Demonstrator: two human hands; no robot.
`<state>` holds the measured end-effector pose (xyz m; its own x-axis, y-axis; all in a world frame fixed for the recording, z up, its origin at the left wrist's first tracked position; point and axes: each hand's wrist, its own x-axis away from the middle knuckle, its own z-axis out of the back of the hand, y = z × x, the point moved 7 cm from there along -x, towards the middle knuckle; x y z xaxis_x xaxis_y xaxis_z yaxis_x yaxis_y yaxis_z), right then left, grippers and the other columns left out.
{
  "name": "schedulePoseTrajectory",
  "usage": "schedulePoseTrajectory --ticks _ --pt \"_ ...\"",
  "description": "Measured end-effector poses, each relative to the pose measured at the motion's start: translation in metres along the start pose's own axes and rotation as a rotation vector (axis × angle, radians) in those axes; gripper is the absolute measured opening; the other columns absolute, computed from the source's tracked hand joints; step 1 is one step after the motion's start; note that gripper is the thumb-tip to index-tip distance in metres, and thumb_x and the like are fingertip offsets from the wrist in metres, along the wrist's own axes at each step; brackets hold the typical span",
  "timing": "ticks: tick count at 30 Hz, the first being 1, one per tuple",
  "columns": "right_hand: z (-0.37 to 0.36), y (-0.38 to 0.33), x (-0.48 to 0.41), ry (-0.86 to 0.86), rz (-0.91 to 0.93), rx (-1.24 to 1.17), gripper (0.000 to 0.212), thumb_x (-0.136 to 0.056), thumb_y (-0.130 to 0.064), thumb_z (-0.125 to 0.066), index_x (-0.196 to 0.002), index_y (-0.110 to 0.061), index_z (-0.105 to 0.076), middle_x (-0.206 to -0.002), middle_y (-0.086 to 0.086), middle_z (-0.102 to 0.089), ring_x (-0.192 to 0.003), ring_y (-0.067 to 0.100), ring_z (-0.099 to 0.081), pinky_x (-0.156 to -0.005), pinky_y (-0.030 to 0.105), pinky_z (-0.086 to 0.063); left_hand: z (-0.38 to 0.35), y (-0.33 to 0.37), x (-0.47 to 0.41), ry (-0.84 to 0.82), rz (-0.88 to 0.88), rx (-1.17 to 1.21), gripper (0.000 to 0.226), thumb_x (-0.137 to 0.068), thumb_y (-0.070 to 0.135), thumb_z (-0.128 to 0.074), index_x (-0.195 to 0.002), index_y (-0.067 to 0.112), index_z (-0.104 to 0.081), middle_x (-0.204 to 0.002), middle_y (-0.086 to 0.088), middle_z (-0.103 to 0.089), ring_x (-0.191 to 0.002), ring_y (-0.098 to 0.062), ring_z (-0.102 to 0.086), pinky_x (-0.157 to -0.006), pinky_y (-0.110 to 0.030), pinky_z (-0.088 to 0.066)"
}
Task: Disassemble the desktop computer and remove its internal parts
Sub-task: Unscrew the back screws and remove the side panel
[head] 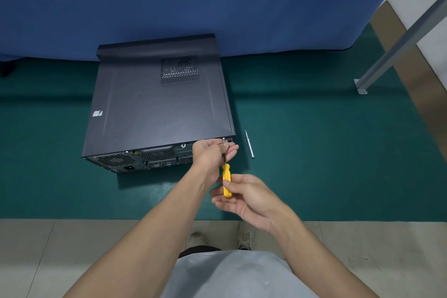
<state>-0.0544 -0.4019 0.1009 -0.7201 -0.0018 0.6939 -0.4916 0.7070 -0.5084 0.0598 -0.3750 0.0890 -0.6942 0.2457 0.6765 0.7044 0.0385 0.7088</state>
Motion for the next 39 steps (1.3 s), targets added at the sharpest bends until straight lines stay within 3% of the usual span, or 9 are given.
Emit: schedulePoseTrajectory --ticks 6,8,13,20,26,29,32,34,39 --pt "0.012 -0.008 0.000 0.429 0.153 0.673 0.012 -0.089 -0.012 -0.064 -0.098 -0.012 -0.057 -0.080 0.008 -0.071 -0.057 0.013 -0.069 -0.062 0.025 -0.056 0.007 0.004 -0.003 0.089 -0.030 -0.177 0.017 -0.083 -0.012 -0.065 -0.093 -0.001 -0.056 -0.086 -0.018 -0.069 -0.074 -0.025 -0.072 -0.062 -0.027 -0.059" --pt "0.011 -0.004 -0.002 0.352 0.148 0.525 0.010 -0.091 -0.011 -0.062 -0.100 -0.008 -0.058 -0.084 0.011 -0.069 -0.061 0.014 -0.068 -0.062 0.024 -0.056 0.006 0.004 -0.004 0.072 -0.014 -0.165 0.014 -0.087 -0.014 -0.059 -0.093 -0.001 -0.055 -0.086 -0.019 -0.068 -0.072 -0.024 -0.072 -0.061 -0.025 -0.059" --pt "0.006 -0.003 0.000 -0.022 -0.024 -0.229 0.023 -0.094 0.007 -0.048 -0.116 0.013 -0.051 -0.089 0.027 -0.067 -0.082 0.037 -0.069 -0.068 0.034 -0.059 0.001 0.000 -0.005 -0.041 0.027 -0.010 0.010 -0.091 -0.015 -0.049 -0.094 -0.008 -0.055 -0.088 -0.024 -0.067 -0.076 -0.027 -0.071 -0.064 -0.025 -0.060" --pt "0.020 -0.007 -0.001 0.430 0.167 0.445 0.017 -0.088 0.001 -0.063 -0.098 -0.010 -0.055 -0.092 0.013 -0.065 -0.066 0.019 -0.072 -0.062 0.024 -0.057 0.008 -0.002 -0.003 0.046 -0.032 -0.097 0.015 -0.082 -0.014 -0.065 -0.089 -0.003 -0.058 -0.089 -0.020 -0.070 -0.077 -0.024 -0.073 -0.070 -0.029 -0.060" --pt "0.016 0.000 -0.001 0.099 0.009 -0.070 0.013 -0.096 0.001 -0.050 -0.106 0.008 -0.056 -0.096 0.026 -0.064 -0.083 0.032 -0.071 -0.072 0.032 -0.058 0.003 -0.004 -0.004 -0.031 0.009 0.011 0.014 -0.089 -0.018 -0.050 -0.090 -0.005 -0.055 -0.087 -0.021 -0.068 -0.078 -0.026 -0.071 -0.073 -0.029 -0.060" --pt "0.021 -0.004 -0.002 0.200 0.060 0.137 0.011 -0.094 0.003 -0.052 -0.105 0.004 -0.056 -0.094 0.023 -0.065 -0.080 0.031 -0.071 -0.068 0.029 -0.058 0.003 -0.006 -0.005 -0.085 0.028 0.041 0.012 -0.090 -0.017 -0.049 -0.094 -0.009 -0.057 -0.089 -0.022 -0.069 -0.080 -0.028 -0.072 -0.074 -0.031 -0.060" --pt "0.024 -0.009 0.001 0.436 0.154 0.476 0.013 -0.089 0.000 -0.062 -0.094 -0.011 -0.056 -0.087 0.010 -0.067 -0.068 0.019 -0.072 -0.066 0.027 -0.059 0.008 -0.003 -0.005 0.003 -0.009 -0.043 0.009 -0.084 -0.013 -0.062 -0.091 -0.007 -0.061 -0.086 -0.020 -0.071 -0.079 -0.026 -0.073 -0.074 -0.031 -0.060" --pt "0.025 -0.008 0.002 0.487 0.178 0.499 0.016 -0.087 -0.002 -0.065 -0.093 -0.013 -0.056 -0.088 0.009 -0.066 -0.066 0.016 -0.071 -0.066 0.026 -0.059 0.009 -0.001 -0.004 0.053 -0.036 -0.090 0.011 -0.083 -0.013 -0.065 -0.091 -0.006 -0.061 -0.086 -0.021 -0.071 -0.078 -0.025 -0.073 -0.072 -0.030 -0.060" --pt "0.017 -0.001 0.000 0.144 0.013 -0.016 0.016 -0.097 -0.003 -0.050 -0.109 0.006 -0.055 -0.098 0.026 -0.063 -0.078 0.030 -0.069 -0.072 0.036 -0.059 0.004 -0.003 -0.004 -0.033 -0.020 0.019 0.014 -0.089 -0.018 -0.050 -0.090 -0.005 -0.054 -0.089 -0.024 -0.067 -0.079 -0.029 -0.072 -0.074 -0.032 -0.060"
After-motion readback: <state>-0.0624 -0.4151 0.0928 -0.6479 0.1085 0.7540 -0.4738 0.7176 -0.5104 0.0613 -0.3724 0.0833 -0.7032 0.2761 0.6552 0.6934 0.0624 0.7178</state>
